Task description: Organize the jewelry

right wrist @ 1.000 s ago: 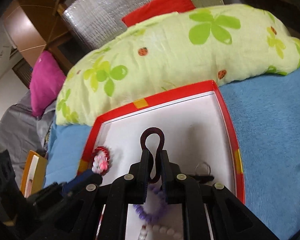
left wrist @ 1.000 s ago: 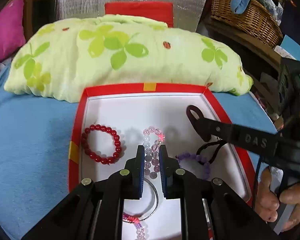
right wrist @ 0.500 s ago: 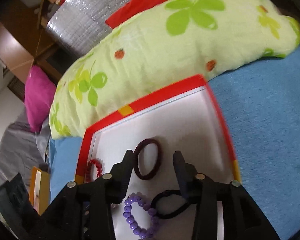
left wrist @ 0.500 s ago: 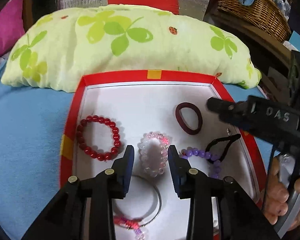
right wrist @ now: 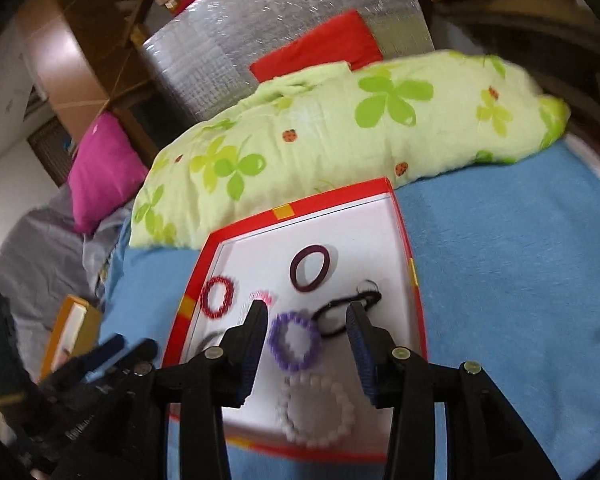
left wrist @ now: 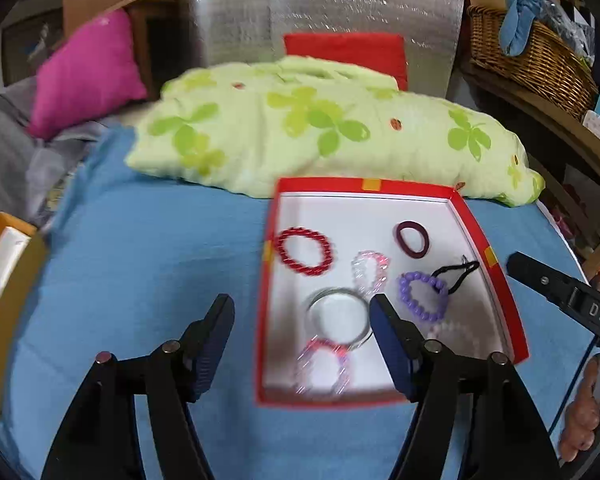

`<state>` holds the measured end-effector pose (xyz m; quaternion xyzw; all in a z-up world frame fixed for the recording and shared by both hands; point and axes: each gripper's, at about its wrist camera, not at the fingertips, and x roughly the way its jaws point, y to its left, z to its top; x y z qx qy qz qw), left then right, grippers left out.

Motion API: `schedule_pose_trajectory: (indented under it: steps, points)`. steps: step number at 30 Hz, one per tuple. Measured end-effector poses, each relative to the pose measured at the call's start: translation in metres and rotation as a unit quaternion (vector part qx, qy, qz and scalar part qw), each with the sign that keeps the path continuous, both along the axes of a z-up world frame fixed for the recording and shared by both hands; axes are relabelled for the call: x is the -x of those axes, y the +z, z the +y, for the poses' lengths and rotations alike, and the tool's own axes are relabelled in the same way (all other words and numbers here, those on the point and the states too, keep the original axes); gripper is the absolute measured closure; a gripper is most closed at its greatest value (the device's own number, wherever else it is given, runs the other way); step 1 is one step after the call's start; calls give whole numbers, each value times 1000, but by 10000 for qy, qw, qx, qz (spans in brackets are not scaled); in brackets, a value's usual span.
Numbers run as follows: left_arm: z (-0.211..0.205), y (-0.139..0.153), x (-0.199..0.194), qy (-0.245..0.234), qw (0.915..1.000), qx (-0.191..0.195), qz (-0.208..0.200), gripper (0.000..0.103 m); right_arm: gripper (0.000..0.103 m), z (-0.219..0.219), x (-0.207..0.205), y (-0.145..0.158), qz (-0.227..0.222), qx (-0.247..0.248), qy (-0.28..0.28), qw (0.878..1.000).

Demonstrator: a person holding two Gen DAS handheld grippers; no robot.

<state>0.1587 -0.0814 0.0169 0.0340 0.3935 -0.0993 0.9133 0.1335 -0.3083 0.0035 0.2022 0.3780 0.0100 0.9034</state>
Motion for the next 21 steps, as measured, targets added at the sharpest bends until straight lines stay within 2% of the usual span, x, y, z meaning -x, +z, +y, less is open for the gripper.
schedule_pose_trajectory:
  steps: [2,4,7,16,21]
  points:
    - [7,6,16,53,9998,-137,-155,29,59,9,22,7,-97,224,53,9997]
    - [14,11,32,106,9990,-270,-341,28,51,16,41,11,-158,391,77,9991]
    - [26,16,58,194,9975,-408,-537,27,50,29,68,16,-277,653,100,9974]
    - [44,20,103,345,9945,-608,-781,25,50,60,138,24,-643,1121,240,9913]
    - [47,19,116,293,9955,-482,-765,24,50,67,159,23,-741,1278,237,9887]
